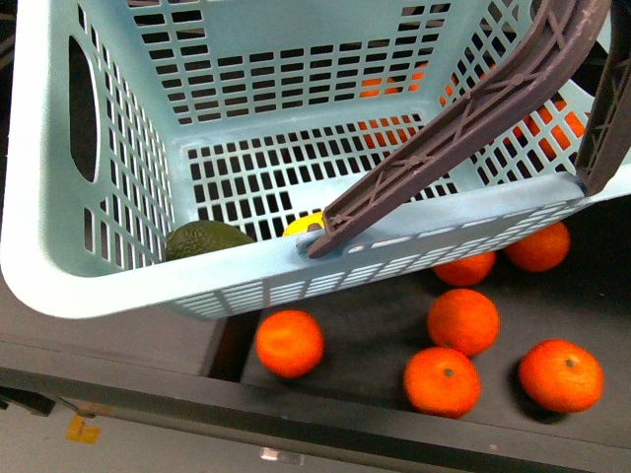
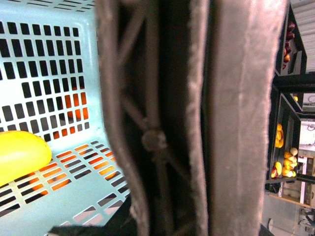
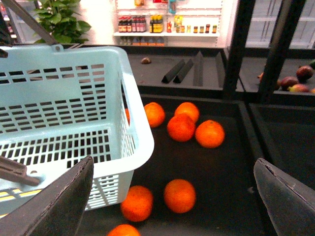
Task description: Pick mango and avocado into basket
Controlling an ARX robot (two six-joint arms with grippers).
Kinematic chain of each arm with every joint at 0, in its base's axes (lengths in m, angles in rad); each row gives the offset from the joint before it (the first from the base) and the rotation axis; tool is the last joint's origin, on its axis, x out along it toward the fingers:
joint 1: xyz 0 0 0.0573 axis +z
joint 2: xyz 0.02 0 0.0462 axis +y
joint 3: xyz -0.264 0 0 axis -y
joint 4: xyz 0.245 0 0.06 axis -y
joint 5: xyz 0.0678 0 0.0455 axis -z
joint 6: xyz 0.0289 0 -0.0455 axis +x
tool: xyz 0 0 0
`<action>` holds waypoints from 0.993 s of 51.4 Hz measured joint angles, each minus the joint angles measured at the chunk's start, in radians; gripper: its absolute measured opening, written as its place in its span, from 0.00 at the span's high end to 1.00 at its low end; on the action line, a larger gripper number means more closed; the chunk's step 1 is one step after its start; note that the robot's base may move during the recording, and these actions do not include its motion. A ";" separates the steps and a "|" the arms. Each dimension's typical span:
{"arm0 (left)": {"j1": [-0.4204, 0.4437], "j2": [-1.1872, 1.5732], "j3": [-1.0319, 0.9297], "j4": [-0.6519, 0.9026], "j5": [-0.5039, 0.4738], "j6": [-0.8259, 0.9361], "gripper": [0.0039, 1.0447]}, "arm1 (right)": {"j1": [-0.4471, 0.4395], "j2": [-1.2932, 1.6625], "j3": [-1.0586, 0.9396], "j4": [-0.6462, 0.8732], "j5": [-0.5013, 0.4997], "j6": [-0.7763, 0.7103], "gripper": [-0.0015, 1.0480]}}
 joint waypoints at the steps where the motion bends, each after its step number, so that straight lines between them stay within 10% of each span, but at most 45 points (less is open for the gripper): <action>1: 0.000 0.000 0.000 0.000 0.000 0.000 0.86 | 0.000 0.000 0.000 0.000 0.000 0.000 0.08; 37: 0.016 -0.001 0.000 0.000 -0.014 0.012 0.86 | -0.002 0.000 0.000 0.000 -0.004 0.000 0.08; 43: -0.024 0.057 0.045 0.093 -0.470 -0.351 0.86 | -0.002 0.000 0.000 0.000 -0.003 0.000 0.08; 51: 0.033 0.245 0.209 0.067 -0.608 -0.635 0.86 | -0.002 0.000 0.000 0.000 0.000 0.000 0.08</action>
